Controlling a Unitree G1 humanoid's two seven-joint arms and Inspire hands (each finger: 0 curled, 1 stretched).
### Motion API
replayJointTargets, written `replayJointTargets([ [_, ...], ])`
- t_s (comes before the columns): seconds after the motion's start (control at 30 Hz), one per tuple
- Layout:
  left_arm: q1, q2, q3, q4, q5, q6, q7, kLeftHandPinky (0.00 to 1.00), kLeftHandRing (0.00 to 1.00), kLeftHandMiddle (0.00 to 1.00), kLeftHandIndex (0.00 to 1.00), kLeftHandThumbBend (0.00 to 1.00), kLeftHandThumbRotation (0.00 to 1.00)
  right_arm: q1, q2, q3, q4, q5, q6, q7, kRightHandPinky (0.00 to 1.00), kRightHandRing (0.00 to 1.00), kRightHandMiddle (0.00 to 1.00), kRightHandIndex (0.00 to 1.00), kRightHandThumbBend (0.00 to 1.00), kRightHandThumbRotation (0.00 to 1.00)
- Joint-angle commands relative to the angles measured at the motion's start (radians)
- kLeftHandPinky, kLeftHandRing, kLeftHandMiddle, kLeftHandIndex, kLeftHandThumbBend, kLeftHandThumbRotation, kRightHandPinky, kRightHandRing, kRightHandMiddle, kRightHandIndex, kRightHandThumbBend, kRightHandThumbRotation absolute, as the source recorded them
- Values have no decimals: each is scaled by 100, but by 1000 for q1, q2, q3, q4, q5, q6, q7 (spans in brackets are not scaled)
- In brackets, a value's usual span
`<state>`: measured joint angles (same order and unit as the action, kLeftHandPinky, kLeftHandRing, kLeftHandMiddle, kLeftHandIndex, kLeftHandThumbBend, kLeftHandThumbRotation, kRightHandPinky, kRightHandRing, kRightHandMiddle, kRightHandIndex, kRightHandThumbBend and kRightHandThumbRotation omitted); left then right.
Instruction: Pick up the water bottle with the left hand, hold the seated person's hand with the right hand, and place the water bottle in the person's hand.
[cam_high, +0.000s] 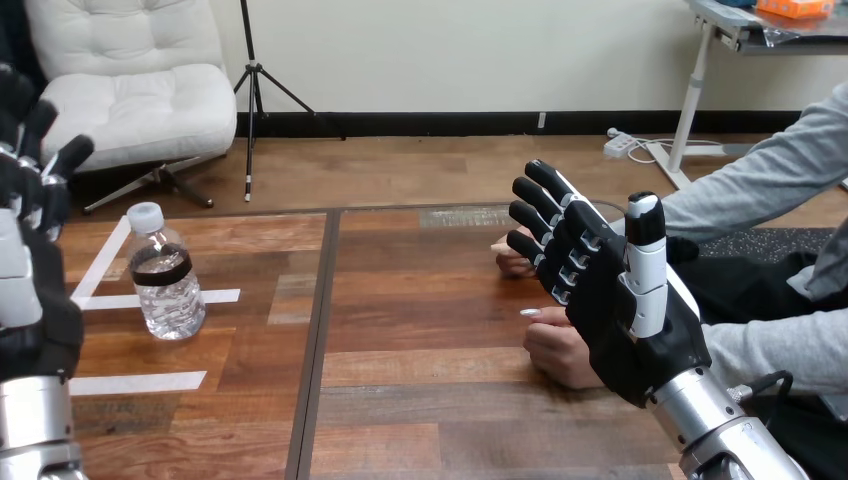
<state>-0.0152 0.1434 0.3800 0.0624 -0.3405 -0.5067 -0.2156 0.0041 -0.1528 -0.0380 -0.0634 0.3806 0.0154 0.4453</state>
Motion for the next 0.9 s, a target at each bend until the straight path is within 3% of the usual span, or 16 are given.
replayJointTargets([
  [0.0,-38,18,-6,-1,24,-27,1,88,97,97,91,92,64,-59,9,-5,-14,0,-27,5,100,100,98,97,96,100],
  [0.23,-26,18,-10,-7,71,-24,34,92,99,98,91,98,35,-60,9,-5,-14,0,-25,5,100,99,97,96,96,100],
  [0.3,-21,21,-11,-12,86,-16,42,94,99,99,92,99,22,-60,8,-5,-16,0,-22,3,100,99,97,96,96,100],
  [0.37,-13,29,-11,-16,134,-11,64,94,100,100,93,100,17,-60,8,-5,-16,3,-21,6,100,99,97,96,96,100],
  [0.57,3,37,-14,-30,235,9,117,93,100,100,95,100,9,-60,9,-4,-18,3,-20,5,100,99,97,96,96,100],
  [0.87,5,41,-20,-12,319,10,164,92,100,100,99,100,2,-61,12,-3,-16,4,-23,7,100,99,98,96,95,100],
])
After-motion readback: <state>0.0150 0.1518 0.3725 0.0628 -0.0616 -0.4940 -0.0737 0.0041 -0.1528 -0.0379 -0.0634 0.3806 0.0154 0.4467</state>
